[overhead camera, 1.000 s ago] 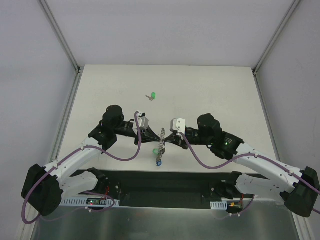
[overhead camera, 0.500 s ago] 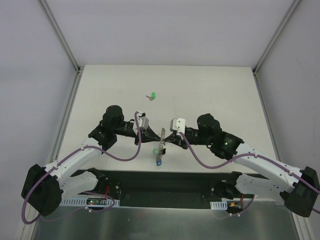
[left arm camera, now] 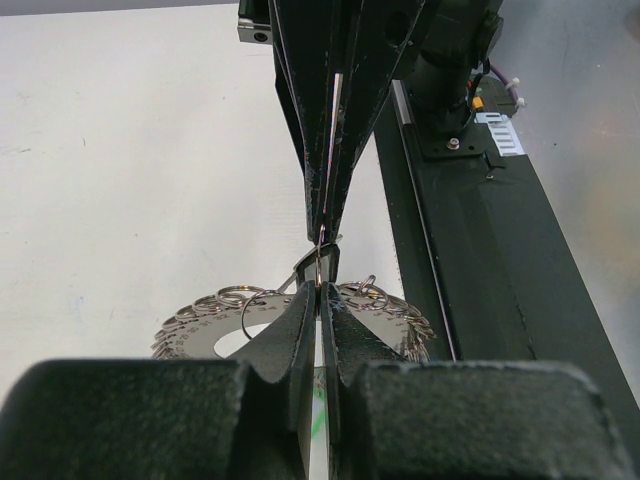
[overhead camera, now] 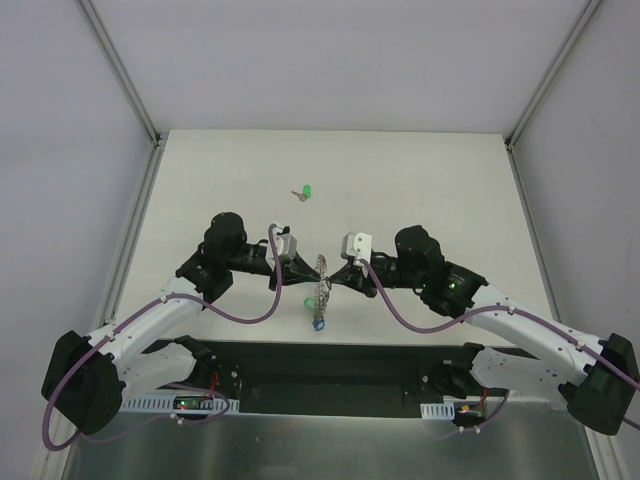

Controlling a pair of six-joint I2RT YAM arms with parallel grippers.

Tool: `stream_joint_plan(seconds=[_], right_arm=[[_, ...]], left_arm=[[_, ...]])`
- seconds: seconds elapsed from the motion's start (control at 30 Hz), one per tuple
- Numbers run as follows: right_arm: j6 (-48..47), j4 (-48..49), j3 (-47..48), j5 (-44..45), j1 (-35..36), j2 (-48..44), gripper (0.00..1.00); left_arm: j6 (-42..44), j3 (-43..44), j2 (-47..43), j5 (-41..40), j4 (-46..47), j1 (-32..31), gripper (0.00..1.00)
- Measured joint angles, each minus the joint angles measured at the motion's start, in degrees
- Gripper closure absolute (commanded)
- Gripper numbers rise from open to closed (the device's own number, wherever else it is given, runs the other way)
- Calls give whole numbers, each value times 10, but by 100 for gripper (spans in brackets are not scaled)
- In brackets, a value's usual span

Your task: Put the keys on the keyring

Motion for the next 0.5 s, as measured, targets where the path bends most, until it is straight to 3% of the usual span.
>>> stream_joint_plan(seconds=[0.5], right_arm=[[23,9,0,-21,-9,24,99]], left_arm=[[0,0,-3,-1,8,-7,100]])
